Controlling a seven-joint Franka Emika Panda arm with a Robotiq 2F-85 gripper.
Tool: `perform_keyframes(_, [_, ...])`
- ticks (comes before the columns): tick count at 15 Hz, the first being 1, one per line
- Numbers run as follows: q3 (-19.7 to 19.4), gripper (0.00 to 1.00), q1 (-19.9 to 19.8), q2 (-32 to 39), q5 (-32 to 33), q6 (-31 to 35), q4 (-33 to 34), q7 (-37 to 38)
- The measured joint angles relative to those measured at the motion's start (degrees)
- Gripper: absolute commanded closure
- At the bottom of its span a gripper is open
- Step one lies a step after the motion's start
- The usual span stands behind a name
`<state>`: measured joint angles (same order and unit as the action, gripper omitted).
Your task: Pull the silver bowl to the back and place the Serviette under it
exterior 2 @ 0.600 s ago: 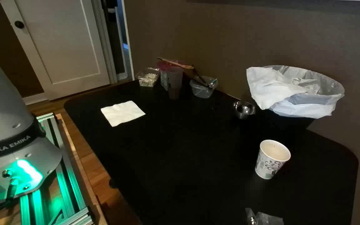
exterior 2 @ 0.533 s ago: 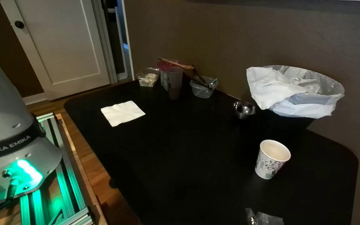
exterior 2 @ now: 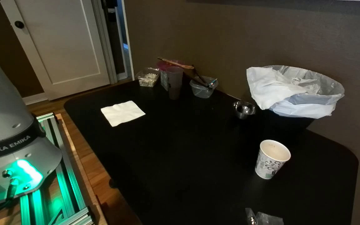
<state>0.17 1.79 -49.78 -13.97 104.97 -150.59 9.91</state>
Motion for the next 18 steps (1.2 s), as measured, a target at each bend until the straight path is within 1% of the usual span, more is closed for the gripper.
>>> perform_keyframes(3, [0.1,0.0,-0.2,0.1,-0.1,0.3,0.1,0.2])
perform_keyframes(4, [0.4,0.0,-0.6,0.5,-0.5,1.1,0.4,1.3])
perform_keyframes(7, [2.2,0.0,-2.3,5.2,-2.5,8.6,2.3,8.1])
perform_keyframes(10, [3.9,0.0,-4.3,14.1,-3.2,18.6,5.3,14.7])
perform_keyframes(12, [4.4,0.0,-5.7,20.9,-3.2,24.2,8.0,18.8])
perform_keyframes(15, [4.3,0.0,-8.1,31.4,-3.1,30.7,12.9,24.8])
perform_keyframes(18, [3.1,0.0,-9.2,40.9,-3.0,36.7,17.8,31.0])
